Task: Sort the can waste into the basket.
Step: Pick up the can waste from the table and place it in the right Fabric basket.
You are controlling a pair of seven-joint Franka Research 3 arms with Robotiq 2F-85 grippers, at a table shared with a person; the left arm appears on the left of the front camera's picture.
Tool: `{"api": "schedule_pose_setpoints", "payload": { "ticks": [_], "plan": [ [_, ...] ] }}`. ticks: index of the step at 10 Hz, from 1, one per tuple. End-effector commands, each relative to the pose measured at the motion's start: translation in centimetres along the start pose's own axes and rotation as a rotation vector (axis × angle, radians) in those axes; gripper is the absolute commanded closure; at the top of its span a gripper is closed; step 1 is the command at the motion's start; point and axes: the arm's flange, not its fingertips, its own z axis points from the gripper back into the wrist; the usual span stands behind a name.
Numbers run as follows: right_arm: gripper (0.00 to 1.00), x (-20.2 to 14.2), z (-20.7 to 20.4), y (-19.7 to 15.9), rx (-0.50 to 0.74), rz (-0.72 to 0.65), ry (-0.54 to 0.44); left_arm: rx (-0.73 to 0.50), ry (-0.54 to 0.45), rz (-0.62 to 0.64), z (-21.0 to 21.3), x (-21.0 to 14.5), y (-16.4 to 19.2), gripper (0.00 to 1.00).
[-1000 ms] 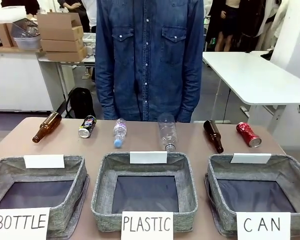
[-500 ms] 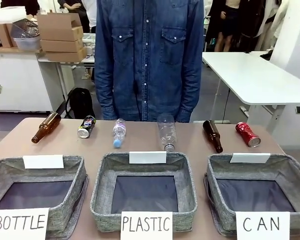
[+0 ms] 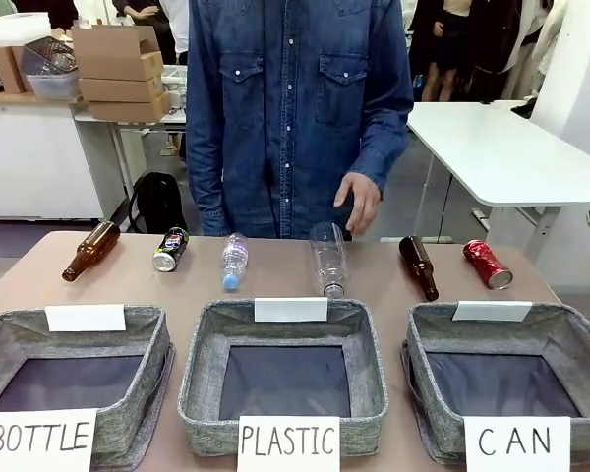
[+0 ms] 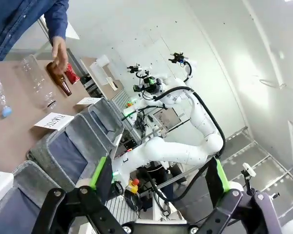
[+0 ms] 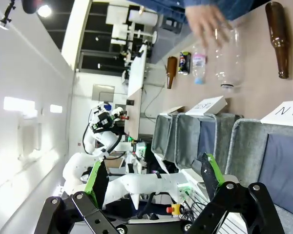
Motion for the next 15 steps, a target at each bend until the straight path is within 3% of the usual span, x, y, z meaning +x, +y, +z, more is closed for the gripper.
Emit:
{"api": "schedule_pose_setpoints", "payload": {
  "ticks": [1,2,3,5,6,7,8,10,12,13,14,15],
  "plan": [
    [0.00,0.5,-0.1,0.1,0.024,0.030,-0.009,-0.020,-0.008,-0.027,0.0,0.4,-0.1,0.00],
    [0.00,0.5,-0.1,0.1,0.024,0.030,-0.009,0.000,0.000,0.000,0.0,0.0,0.0,0.00],
    [0.00,0.5,-0.1,0.1,0.024,0.030,-0.009,0.051,0.072,0.044,-1.4,1.5,0.7,0.00],
    [0.00,0.5,-0.1,0.1,0.024,0.030,-0.009,0.221,0.098,0.093,-6.2,5.7,3.7,0.00],
    [0.00,0.5,-0.1,0.1,0.024,0.030,-0.009,0.337,0.122,0.101,-9.0,7.0,5.4,0.00],
    [0.00,0.5,-0.1,0.1,0.024,0.030,-0.009,0.494,0.081,0.082,-11.1,8.2,7.0,0.00],
    [0.00,0.5,-0.1,0.1,0.024,0.030,-0.009,0.572,0.123,0.067,-12.6,9.2,8.5,0.00],
    [0.00,0.5,-0.1,0.1,0.024,0.030,-0.009,0.890,0.157,-0.019,-13.1,10.6,11.3,0.00],
    [0.00,0.5,-0.1,0.1,0.024,0.030,-0.009,1.127,0.283,-0.086,-13.2,10.5,13.4,0.00],
    [0.00,0.5,-0.1,0.1,0.024,0.030,-0.009,1.113,0.334,-0.073,-13.2,10.5,14.1,0.00],
    [0.00,0.5,-0.1,0.1,0.024,0.030,-0.009,1.004,0.279,-0.030,-13.5,10.7,13.9,0.00],
    [0.00,0.5,-0.1,0.1,0.024,0.030,-0.009,1.080,0.271,-0.142,-12.7,10.5,14.2,0.00]
  ]
}}
